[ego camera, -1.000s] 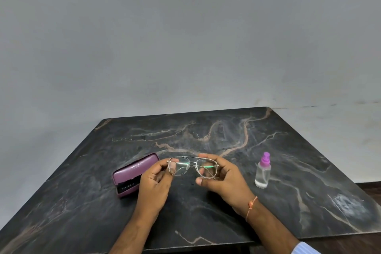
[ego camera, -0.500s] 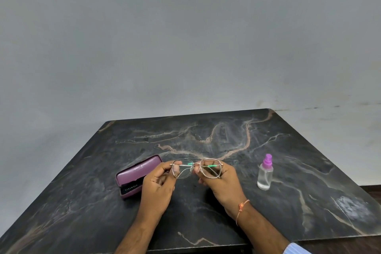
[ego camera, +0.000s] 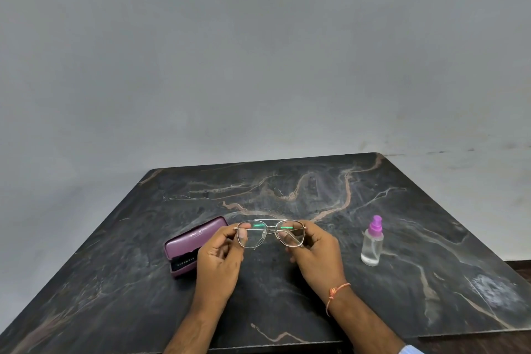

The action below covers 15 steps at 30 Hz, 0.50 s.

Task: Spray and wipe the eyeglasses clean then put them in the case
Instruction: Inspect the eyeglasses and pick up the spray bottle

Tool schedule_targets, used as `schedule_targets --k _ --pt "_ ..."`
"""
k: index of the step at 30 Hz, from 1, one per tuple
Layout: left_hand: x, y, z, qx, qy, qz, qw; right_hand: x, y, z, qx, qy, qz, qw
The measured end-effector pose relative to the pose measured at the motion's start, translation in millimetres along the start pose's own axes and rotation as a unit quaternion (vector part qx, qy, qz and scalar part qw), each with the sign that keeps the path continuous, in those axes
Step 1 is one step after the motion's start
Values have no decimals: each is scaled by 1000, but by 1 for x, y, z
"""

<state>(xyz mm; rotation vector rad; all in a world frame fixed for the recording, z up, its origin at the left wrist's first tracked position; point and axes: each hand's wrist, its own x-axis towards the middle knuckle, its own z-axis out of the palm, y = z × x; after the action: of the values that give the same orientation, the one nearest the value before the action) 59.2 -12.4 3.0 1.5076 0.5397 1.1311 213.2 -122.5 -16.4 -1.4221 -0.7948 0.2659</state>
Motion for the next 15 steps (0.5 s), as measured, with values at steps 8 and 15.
schedule_targets --k 8,15 --pt "1 -2 -1 -9 7 1 1000 -1 -1 -4 -129 70 -87 985" --pt "-1 1 -1 -3 14 6 1000 0 -3 -8 -264 131 -172 940"
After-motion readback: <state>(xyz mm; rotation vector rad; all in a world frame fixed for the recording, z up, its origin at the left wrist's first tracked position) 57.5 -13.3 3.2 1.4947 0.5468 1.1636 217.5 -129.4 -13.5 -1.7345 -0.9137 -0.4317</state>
